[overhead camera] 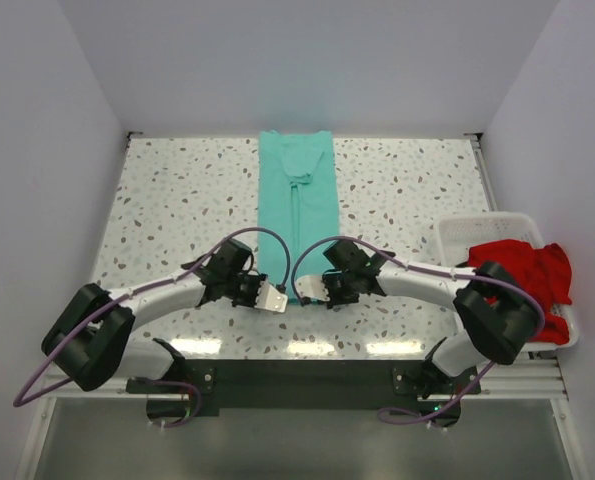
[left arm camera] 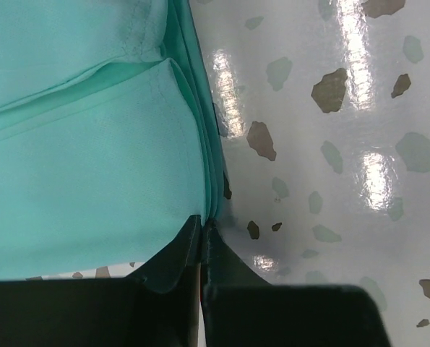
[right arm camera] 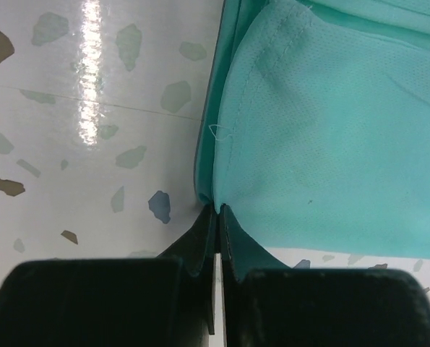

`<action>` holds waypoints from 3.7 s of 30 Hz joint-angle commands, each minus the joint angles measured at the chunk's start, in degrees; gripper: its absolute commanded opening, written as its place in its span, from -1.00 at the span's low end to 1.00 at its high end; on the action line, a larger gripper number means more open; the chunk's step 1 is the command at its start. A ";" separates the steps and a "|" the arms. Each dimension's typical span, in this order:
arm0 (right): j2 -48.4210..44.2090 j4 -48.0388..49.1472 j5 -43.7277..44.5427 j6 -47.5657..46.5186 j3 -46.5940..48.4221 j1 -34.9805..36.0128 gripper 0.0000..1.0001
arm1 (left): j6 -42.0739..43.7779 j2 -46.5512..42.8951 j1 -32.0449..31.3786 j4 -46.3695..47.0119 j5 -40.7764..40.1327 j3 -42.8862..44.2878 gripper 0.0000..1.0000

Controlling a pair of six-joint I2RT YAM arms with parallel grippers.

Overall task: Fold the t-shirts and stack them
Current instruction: Fold the tshirt

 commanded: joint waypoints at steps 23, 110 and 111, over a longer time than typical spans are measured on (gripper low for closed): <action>-17.01 -25.53 -5.92 -0.87 12.37 0.20 -1.00 | -3.29 -10.98 1.76 -27.51 10.39 18.52 -1.00; 25.36 -5.43 -30.71 62.92 37.96 -18.97 -0.12 | -74.11 27.97 20.59 12.46 32.53 26.12 0.13; 25.80 -3.93 -31.50 64.41 37.00 -18.89 -0.13 | -75.34 28.32 20.59 13.96 32.98 25.15 0.13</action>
